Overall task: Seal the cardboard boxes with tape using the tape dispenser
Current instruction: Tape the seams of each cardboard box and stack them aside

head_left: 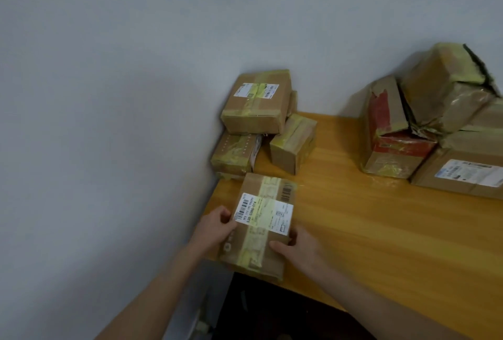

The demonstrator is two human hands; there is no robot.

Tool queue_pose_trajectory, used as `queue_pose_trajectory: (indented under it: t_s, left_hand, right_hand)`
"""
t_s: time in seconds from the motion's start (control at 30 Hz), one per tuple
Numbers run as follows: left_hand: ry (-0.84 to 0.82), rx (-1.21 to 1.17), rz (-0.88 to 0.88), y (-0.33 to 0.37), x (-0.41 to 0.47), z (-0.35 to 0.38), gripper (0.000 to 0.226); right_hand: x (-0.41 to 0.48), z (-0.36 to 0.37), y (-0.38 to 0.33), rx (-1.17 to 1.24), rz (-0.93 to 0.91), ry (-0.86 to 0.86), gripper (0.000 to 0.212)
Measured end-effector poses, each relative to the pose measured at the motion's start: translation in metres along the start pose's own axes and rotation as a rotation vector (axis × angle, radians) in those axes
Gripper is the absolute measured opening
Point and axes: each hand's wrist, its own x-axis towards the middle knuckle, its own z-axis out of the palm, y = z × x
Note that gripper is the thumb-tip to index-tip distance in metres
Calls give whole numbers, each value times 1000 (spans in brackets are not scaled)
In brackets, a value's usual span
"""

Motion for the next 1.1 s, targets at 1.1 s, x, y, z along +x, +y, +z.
queue_pose_trajectory:
  t_s: [1.1]
  left_hand:
    - [57,286,447,230,32,67,56]
  right_hand:
    - [7,-177,-4,-209,79,574,55]
